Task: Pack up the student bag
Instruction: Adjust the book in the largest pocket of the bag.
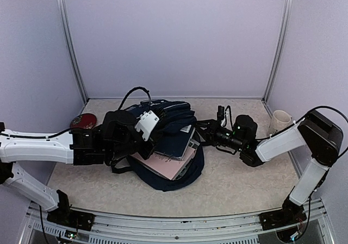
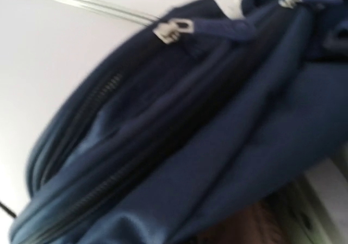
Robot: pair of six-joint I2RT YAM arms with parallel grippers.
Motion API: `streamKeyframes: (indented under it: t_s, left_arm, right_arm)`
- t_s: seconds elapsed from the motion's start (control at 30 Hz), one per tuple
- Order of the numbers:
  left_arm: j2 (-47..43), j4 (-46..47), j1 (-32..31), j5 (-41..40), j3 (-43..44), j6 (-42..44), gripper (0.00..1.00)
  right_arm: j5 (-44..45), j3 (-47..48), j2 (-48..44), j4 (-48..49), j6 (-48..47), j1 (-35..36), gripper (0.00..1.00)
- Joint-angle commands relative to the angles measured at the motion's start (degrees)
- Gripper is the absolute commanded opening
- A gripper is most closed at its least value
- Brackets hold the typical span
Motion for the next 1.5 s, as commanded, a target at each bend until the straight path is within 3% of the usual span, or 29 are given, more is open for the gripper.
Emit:
streamKeyframes:
  t_s: [0.0, 0.17, 0.4, 0.47, 0.7, 1.0, 1.17, 1.33, 1.47]
  left_arm:
    - [4.21, -0.26, 1.64, 7.55, -2.18, -8.72, 0.00]
    - [9.62, -2.62, 4.20, 10.51, -1.38, -12.11, 0.00]
    - [10.94, -0.72, 5.35, 12.21, -2.56, -13.36, 0.00]
    - [11.03, -0.39, 5.75, 12.22, -2.86, -13.41, 0.00]
    - [9.00, -0.37, 6.18, 11.90, -1.54, -12.81, 0.00]
    - [1.69, -3.21, 0.33, 3.81, 4.71, -4.05, 0.00]
    - [-0.78, -5.79, -0.73, -1.91, 7.34, -2.66, 0.00]
    - [-4.97, -3.60, -0.23, -12.36, 8.55, 1.99, 0.00]
    - [-7.21, 1.02, -1.16, -10.65, 8.44, 7.10, 0.00]
  right_arm:
    - [-3.75, -0.93, -0.22, -1.62, -4.34, 1.09, 0.04]
    - [-10.74, -0.36, 2.80, 0.11, -4.97, 1.97, 0.22]
    - [-16.31, -0.31, 3.58, -0.12, -6.20, 5.53, 0.39]
    - [-16.39, -0.14, 3.62, -0.52, -6.44, 6.55, 0.37]
    - [-17.03, 2.58, 6.77, 1.34, -4.04, 7.70, 0.00]
    - [-9.21, 7.99, 6.63, 7.58, -3.21, 6.74, 0.00]
    - [-1.22, 8.55, 0.78, 6.50, -6.79, 5.69, 0.00]
    - [5.58, 6.95, -4.91, 4.21, -4.68, 3.79, 0.00]
    - [12.23, 5.65, -8.55, 2.62, -3.99, 3.71, 0.00]
